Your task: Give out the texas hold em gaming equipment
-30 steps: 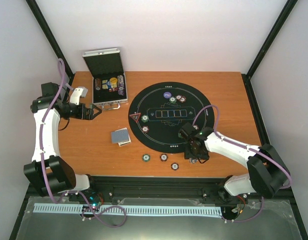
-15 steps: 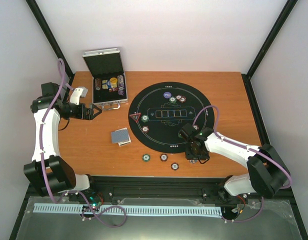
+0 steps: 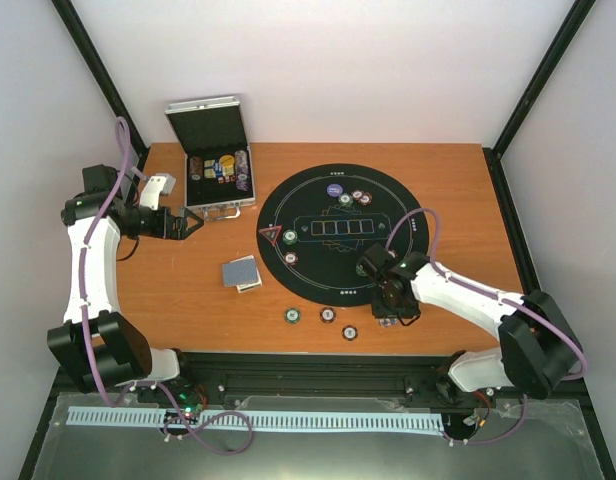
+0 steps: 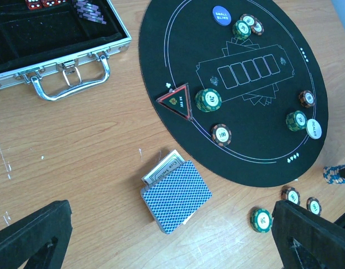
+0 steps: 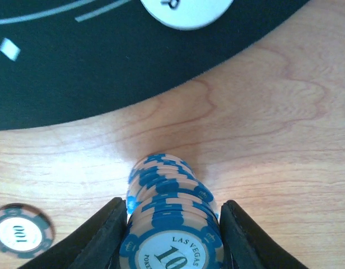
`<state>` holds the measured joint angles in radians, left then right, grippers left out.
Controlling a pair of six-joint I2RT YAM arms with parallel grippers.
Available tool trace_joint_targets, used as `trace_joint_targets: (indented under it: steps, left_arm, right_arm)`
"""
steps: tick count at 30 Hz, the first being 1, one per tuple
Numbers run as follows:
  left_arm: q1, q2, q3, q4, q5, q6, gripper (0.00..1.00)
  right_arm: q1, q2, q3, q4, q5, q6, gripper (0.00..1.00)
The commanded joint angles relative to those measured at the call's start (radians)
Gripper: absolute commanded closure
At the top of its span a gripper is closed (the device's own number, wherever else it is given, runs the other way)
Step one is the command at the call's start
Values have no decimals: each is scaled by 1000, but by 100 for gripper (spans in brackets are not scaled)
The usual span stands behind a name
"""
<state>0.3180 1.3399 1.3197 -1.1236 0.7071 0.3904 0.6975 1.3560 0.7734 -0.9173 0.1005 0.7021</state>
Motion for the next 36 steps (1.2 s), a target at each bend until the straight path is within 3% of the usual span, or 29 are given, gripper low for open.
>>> trace_joint_targets:
  steps: [1, 11, 20, 29, 36]
  left_arm:
    - [1, -2, 33, -3, 7, 16, 0]
    - [1, 2, 30, 3, 5, 14, 0]
    - [1, 15, 40, 1, 6, 11, 0]
    - [1, 34, 43, 3, -6, 20, 0]
    - [1, 43, 52, 2, -4, 23, 0]
  right_arm:
    - [10, -37, 89, -59, 24, -9, 75]
    - [11, 88, 396, -119, 40, -72, 76]
    - [10, 539, 890, -97, 49, -182, 76]
    - [5, 1022, 1454, -211, 14, -235, 78]
    - [5, 1093, 1488, -191, -10, -232, 78]
